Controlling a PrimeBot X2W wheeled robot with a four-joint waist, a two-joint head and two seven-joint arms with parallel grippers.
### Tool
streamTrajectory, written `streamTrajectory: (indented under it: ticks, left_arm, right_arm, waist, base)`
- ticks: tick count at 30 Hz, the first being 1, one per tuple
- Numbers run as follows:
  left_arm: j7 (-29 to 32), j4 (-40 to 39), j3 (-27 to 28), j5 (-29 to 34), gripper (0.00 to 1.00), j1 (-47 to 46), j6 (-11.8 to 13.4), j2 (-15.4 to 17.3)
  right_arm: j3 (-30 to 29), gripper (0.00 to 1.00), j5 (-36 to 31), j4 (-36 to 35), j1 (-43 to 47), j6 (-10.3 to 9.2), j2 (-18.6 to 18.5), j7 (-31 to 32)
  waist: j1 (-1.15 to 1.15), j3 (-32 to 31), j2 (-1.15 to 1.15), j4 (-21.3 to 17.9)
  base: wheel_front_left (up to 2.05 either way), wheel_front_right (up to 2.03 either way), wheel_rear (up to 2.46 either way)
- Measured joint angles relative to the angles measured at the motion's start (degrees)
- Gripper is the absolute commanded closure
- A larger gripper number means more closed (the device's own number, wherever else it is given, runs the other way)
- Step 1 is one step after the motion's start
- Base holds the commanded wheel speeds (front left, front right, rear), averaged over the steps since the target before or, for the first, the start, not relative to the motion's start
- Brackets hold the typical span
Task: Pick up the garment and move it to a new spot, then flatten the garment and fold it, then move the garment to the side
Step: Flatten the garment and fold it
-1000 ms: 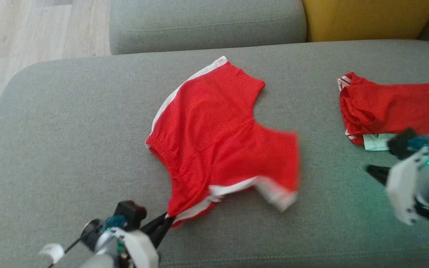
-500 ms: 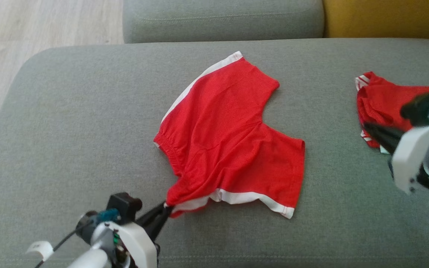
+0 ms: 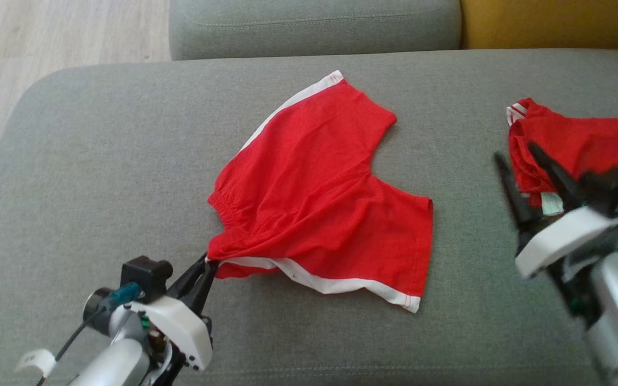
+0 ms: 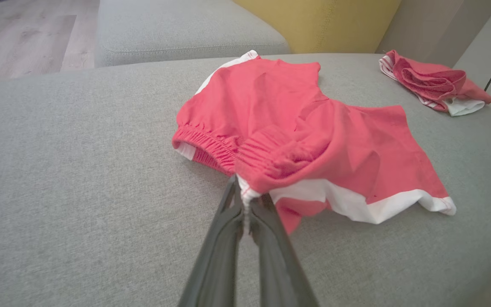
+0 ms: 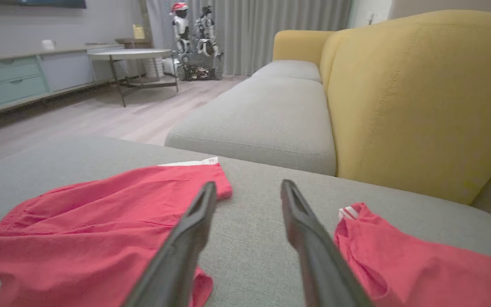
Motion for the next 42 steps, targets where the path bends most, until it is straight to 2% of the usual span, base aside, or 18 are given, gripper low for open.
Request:
streamTrajectory:
  ticks: [1,2,3,4,5,11,17,22,27,34,37,42]
  left_arm:
    - [0.00,0.00,0.00,0.00,1.00,0.00,0.00,0.00]
    - [-0.35,0.80,0.03,0.38,0.98,0.00,0.03,-0.11]
    - [-0.66,1.51,0.05,0.40,0.73,0.00,0.05,-0.30]
    - [-1.07,2.23,-0.01,0.44,0.09,0.00,0.05,-0.48]
    - [-1.21,2.89,-0.15,0.86,0.00,0.00,0.10,-0.60]
    - [-2.41,6.67,-0.38,1.32,0.00,0.03,0.64,-1.85]
    - [-3.28,5.89,5.08,-2.43,0.00,0.90,0.92,-3.70]
    - [-3.65,-0.37,12.34,-3.26,0.00,4.58,0.42,-5.12]
    - [-3.65,-3.79,17.74,-1.44,0.00,8.80,-0.14,-6.65]
    - [-3.66,-4.66,22.68,2.03,0.00,11.23,-0.65,-9.44]
    - [-3.66,-4.59,23.40,3.36,0.00,12.02,-1.71,-10.60]
    - [-3.66,-2.98,23.84,4.89,0.00,12.14,-3.48,-11.81]
  right_arm:
    - [0.00,0.00,0.00,0.00,0.00,0.00,0.00,0.00]
    - [-0.83,0.00,-1.10,-0.10,1.16,0.00,1.58,-0.68]
    - [-1.75,0.00,-2.24,-0.19,2.37,0.00,3.18,-1.32]
    - [-2.70,0.00,-3.27,-0.20,3.57,0.00,4.75,-1.92]
    - [-3.45,0.00,-4.11,-0.24,4.65,0.00,6.11,-2.23]
    - [-6.30,0.00,-8.83,-0.18,8.63,0.00,10.78,-3.87]
    - [-8.34,0.00,-10.92,0.24,10.89,0.00,13.14,-4.74]
    - [-10.14,0.00,-11.67,0.59,12.88,0.00,14.04,-4.97]
    - [-10.48,0.00,-12.14,0.75,13.81,0.00,14.84,-5.16]
    - [-10.39,0.00,-12.14,0.67,13.85,0.00,14.94,-5.08]
    - [-9.95,0.00,-12.13,0.63,14.25,0.00,14.92,-4.22]
    - [-5.71,0.00,-9.91,1.20,16.58,0.00,14.50,0.74]
  waist:
    - [0.00,0.00,0.00,0.00]
    - [0.00,0.01,0.00,-0.13]
    - [0.00,0.03,0.00,-0.27]
    - [0.00,0.05,0.00,-0.40]
    - [0.00,0.06,0.00,-0.52]
    - [0.00,-0.20,0.00,-0.97]
    - [0.00,-1.07,0.00,-1.13]
    - [0.00,-1.84,0.00,-0.73]
    - [0.00,-2.30,0.00,-0.18]
    - [0.00,-2.55,0.00,-0.04]
    - [0.00,-2.40,0.00,-0.17]
    - [0.00,-1.92,0.00,-0.29]
  base:
    - [0.00,0.00,0.00]
    - [0.00,0.00,0.00]
    - [0.00,0.00,0.00]
    - [0.00,0.00,0.00]
    - [0.00,0.00,0.00]
    - [0.00,0.00,0.00]
    - [0.00,0.00,0.00]
    - [0.00,0.00,0.00]
    - [0.00,0.00,0.00]
    - [0.00,0.00,0.00]
    - [0.00,0.00,0.00]
    - [0.00,0.00,0.00]
